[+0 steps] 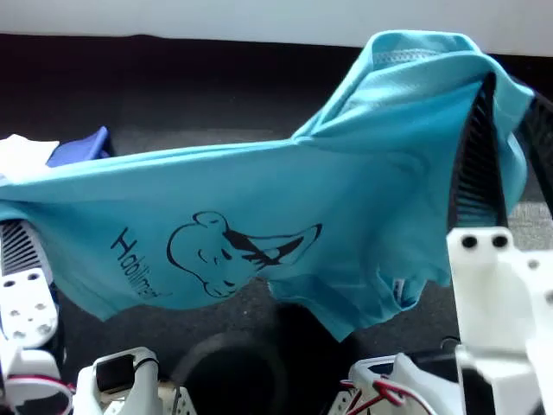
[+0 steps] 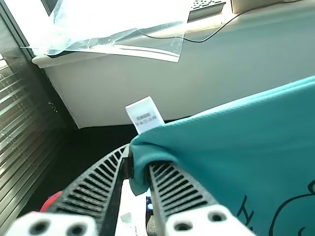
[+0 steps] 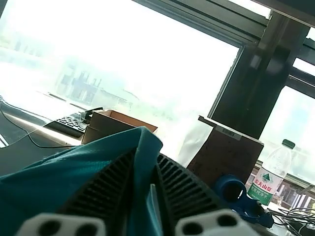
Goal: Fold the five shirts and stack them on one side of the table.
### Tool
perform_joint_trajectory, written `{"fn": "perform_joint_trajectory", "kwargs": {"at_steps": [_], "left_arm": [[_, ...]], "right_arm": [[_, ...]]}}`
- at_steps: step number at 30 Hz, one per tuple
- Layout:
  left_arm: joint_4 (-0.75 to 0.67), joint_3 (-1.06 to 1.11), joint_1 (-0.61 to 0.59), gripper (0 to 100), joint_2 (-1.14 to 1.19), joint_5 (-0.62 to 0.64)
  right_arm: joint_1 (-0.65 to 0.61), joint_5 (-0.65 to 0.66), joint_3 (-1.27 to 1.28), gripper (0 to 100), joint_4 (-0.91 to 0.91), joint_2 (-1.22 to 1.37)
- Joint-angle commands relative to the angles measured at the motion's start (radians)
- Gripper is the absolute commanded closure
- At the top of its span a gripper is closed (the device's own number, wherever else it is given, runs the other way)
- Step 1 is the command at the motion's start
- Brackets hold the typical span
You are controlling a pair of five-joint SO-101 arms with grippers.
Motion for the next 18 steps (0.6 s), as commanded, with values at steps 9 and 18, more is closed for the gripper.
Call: {"fn": "perform_joint_trajectory", "kwargs": {"at_steps": [9,18], "left_arm": [[-0.038,0.140,0.012,99,-0.010,0.002],[-0.080,0.303,0.010,99,-0.016,0.002]], "right_arm": [[0.010,0.123,-0.044,99.2,-0.168,-0.041],[0.010,0.129,0.064,99.2,-0.191,-0.045]]}}
